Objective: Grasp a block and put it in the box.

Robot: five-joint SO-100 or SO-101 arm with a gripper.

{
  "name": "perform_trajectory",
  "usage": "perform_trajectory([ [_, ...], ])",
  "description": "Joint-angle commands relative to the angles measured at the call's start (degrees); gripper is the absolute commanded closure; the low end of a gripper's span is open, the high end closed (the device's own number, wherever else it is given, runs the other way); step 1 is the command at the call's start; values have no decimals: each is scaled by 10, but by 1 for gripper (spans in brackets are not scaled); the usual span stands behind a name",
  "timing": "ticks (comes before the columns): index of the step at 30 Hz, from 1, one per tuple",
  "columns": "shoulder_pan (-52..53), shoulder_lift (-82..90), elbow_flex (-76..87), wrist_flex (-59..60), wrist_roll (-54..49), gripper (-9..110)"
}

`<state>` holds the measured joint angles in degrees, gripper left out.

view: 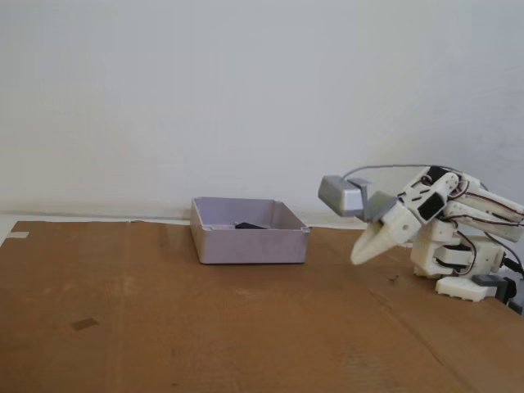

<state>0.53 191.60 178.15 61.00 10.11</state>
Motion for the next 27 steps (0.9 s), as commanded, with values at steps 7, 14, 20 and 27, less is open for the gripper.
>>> perform_trajectory([
  [7,-4,34,22,127,-5,101],
  [14,-3,35,22,212,-5,101],
  [20,-4,35,22,245,-5,101],
  [27,-4,35,22,245,-6,101],
])
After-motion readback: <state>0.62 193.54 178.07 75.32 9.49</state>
